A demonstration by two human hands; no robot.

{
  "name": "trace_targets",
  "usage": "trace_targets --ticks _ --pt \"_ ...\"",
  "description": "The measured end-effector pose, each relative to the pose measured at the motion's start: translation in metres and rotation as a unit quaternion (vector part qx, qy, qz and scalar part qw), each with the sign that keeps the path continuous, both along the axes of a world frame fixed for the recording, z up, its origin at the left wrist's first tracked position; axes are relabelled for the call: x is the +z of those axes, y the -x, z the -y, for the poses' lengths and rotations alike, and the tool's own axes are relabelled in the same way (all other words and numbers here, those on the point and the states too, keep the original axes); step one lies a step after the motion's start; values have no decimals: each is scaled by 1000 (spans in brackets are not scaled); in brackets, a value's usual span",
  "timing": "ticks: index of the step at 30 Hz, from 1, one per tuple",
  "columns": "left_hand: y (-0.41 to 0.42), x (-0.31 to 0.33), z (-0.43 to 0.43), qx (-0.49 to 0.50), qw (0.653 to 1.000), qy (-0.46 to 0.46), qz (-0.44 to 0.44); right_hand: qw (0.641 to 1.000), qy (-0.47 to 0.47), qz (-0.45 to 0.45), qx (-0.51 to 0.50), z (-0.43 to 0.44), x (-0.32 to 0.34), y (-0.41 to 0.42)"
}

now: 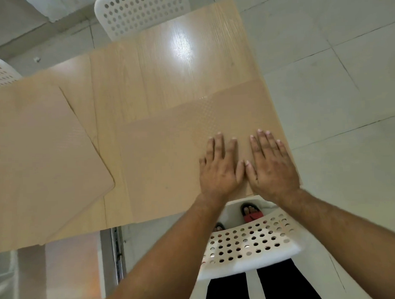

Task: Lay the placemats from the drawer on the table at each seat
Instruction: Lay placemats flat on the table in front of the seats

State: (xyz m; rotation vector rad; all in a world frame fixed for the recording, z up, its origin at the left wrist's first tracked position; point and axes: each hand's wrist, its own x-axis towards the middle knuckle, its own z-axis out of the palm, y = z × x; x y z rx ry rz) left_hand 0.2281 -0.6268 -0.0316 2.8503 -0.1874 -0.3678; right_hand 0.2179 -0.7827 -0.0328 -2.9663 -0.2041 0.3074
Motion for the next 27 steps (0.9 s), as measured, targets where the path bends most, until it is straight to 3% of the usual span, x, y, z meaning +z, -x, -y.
trace_targets --ticks 7,11,17,22,27 --pt "38 12 -105 127 991 -29 -27 1000 -3 -15 -12 -2 5 0" --pt "40 13 -134 119 992 -33 -32 999 -20 -11 -37 -21 13 1" --pt "41 2 -138 117 993 -16 5 993 -82 -12 83 -129 22 -11" --pt "46 -8 -154 127 989 47 57 996 -33 -13 78 -158 3 -15" --pt "50 -3 -209 140 989 -13 46 997 -21 -6 77 -159 1 -14"
